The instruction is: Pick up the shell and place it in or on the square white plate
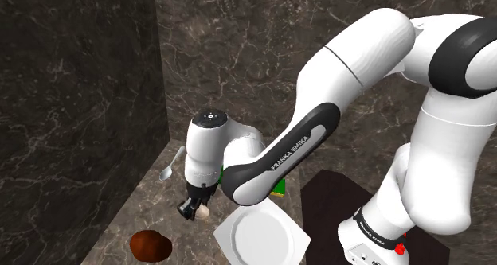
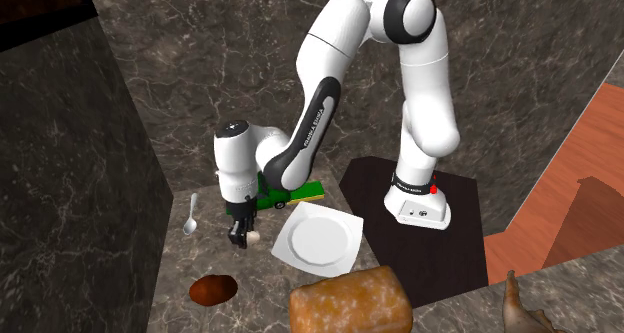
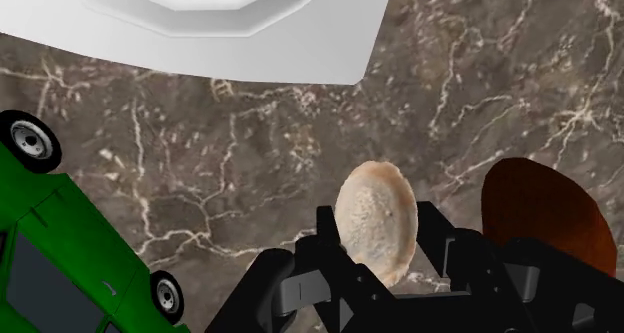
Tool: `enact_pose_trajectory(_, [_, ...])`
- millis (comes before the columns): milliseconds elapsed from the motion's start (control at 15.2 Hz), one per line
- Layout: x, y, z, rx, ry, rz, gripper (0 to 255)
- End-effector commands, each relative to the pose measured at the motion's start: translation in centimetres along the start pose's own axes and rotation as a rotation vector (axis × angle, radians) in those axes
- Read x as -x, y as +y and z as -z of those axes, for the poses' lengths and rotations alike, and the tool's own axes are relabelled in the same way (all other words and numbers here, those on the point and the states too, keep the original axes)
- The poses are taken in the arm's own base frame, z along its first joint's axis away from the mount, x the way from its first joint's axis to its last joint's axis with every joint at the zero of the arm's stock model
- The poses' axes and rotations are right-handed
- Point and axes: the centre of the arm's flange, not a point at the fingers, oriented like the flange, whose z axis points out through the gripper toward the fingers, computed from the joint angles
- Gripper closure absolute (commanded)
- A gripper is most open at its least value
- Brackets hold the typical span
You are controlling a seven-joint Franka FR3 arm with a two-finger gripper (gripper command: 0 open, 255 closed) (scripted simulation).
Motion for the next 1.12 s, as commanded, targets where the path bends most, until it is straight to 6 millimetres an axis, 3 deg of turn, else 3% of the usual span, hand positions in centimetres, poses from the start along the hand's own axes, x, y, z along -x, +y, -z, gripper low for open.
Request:
enact_pose_trajectory(0, [0.0,0.0,1.1,0.0,0.0,0.0,255])
enact_pose_trajectory(198, [0.0,-0.1,2.3,0.0,0.0,0.0,255])
enact_pose_trajectory(1056, [15.8,6.6,3.3,0.0,0.0,0.0,255])
